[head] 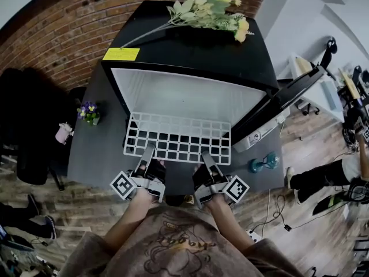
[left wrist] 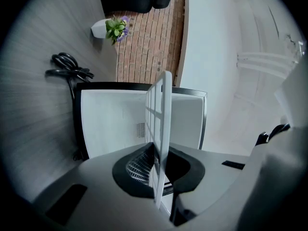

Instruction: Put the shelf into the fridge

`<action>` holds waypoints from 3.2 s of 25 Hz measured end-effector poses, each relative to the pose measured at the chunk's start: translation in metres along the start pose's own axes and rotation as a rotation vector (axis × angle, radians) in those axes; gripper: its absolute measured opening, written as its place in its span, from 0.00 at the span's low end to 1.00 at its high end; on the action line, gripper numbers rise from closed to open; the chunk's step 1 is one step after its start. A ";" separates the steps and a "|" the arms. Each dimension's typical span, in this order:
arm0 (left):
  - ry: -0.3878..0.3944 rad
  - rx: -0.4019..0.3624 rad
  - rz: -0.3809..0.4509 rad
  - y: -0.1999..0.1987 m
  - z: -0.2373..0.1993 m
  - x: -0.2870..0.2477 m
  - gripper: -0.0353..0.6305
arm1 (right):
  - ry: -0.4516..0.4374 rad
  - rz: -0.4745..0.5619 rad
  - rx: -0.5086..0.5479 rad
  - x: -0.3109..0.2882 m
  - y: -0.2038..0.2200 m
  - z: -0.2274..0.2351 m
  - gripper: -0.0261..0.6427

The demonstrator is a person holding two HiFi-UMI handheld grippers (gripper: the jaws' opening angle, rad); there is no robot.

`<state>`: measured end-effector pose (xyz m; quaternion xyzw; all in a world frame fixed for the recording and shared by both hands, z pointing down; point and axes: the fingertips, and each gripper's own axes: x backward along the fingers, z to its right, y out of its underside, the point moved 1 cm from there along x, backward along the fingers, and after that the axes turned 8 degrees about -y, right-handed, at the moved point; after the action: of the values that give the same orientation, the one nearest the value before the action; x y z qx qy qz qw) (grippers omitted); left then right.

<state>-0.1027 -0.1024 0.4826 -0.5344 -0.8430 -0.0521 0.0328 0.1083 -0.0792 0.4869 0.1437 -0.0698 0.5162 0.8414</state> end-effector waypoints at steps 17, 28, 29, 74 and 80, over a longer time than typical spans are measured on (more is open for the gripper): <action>-0.016 -0.014 0.037 0.001 -0.005 -0.008 0.13 | 0.026 -0.024 -0.037 -0.004 -0.007 0.013 0.08; -0.016 -0.017 0.038 0.000 -0.006 -0.012 0.13 | 0.020 -0.024 -0.049 -0.007 -0.009 0.015 0.08; -0.019 -0.016 0.039 0.000 -0.007 -0.012 0.12 | 0.020 -0.025 -0.048 -0.007 -0.009 0.015 0.08; -0.007 0.016 0.039 -0.016 -0.013 -0.055 0.13 | 0.026 -0.027 -0.015 -0.045 -0.032 0.027 0.08; -0.009 0.015 0.038 -0.018 -0.016 -0.061 0.13 | 0.033 -0.032 -0.010 -0.052 -0.035 0.031 0.08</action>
<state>-0.0933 -0.1665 0.4904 -0.5505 -0.8331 -0.0430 0.0341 0.1171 -0.1478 0.4964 0.1322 -0.0563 0.5047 0.8513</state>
